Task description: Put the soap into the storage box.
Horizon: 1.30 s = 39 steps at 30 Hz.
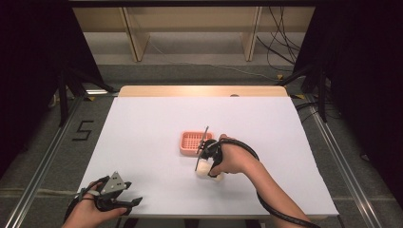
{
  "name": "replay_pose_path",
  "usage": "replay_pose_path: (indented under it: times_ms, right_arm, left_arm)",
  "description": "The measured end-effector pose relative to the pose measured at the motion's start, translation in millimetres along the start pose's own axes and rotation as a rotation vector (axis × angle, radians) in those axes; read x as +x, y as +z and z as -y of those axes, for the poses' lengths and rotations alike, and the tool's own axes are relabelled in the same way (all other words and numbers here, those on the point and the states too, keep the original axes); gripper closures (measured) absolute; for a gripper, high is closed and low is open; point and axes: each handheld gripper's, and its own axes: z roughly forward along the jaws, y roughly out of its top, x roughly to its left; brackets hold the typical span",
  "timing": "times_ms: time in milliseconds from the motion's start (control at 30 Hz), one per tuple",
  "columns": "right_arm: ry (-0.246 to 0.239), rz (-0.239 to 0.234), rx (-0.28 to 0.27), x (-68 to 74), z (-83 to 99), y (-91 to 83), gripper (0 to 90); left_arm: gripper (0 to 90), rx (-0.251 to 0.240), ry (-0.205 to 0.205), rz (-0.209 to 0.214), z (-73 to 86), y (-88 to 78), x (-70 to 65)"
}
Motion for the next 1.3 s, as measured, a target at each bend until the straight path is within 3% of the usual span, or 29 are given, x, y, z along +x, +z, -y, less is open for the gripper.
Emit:
replay_pose_path:
  times_ms: [67, 167, 233, 400, 467, 533, 567, 733, 800, 967, 1067, 1133, 1233, 1300]
  right_arm:
    - [-0.008, -0.002, 0.003, -0.8, -1.4, 1.1, 40.1]
    - [0.017, -0.013, 0.016, 1.7, -4.4, 2.0, 40.2]
    - [-0.015, -0.01, 0.005, -1.3, -5.1, 4.5, 40.4]
    - [0.003, -0.009, 0.022, -0.4, -8.3, 5.4, 40.7]
    - [-0.019, -0.013, 0.014, -2.2, -8.9, 6.6, 40.7]
    - [0.002, -0.01, 0.023, -0.8, -10.0, 6.8, 40.8]
    - [-0.01, -0.014, 0.022, -1.9, -10.6, 7.7, 40.8]
    - [0.006, -0.016, 0.031, -1.6, -12.6, 10.2, 40.9]
    - [-0.025, -0.015, 0.03, -3.3, -13.1, 11.5, 41.1]
    - [-0.003, -0.021, 0.05, -1.3, -13.7, 16.0, 41.4]
    - [-0.019, -0.015, 0.051, -3.0, -14.3, 18.4, 41.4]
    - [0.004, -0.023, 0.057, -2.4, -14.4, 19.4, 41.4]
    - [-0.039, -0.017, 0.049, -5.3, -15.6, 20.6, 41.2]
    - [-0.029, -0.026, 0.052, -4.7, -16.1, 21.8, 41.2]
  left_arm:
    - [32.6, -0.002, -0.003, 0.0, 0.0, 0.0, -0.2]
    - [32.6, -0.001, -0.002, 0.0, 0.0, -0.2, 0.0]
    - [32.6, -0.001, -0.002, -0.001, 0.0, -0.2, 0.0]
    - [32.6, -0.004, -0.003, -0.001, 0.0, -0.3, 0.0]
    - [32.6, -0.004, -0.001, -0.001, -0.2, -0.4, 0.3]
    - [32.6, -0.004, -0.002, -0.006, -0.1, -0.1, 0.0]
    - [32.6, -0.006, -0.001, -0.013, -0.2, -0.1, -0.2]
    - [32.6, -0.005, 0.004, 0.002, -0.3, -0.9, 0.7]
    - [32.6, -0.005, 0.008, 0.001, -0.3, -1.0, 1.0]
    - [32.6, -0.003, 0.008, 0.003, -0.3, -1.1, 1.1]
    - [32.6, -0.005, 0.004, 0.003, -0.2, -0.9, 0.8]
    - [32.6, -0.005, 0.004, 0.003, -0.2, -0.9, 0.8]
    - [32.6, -0.005, 0.004, 0.003, -0.2, -0.9, 0.8]
    - [32.6, -0.006, 0.003, 0.003, -0.1, -0.7, 0.6]
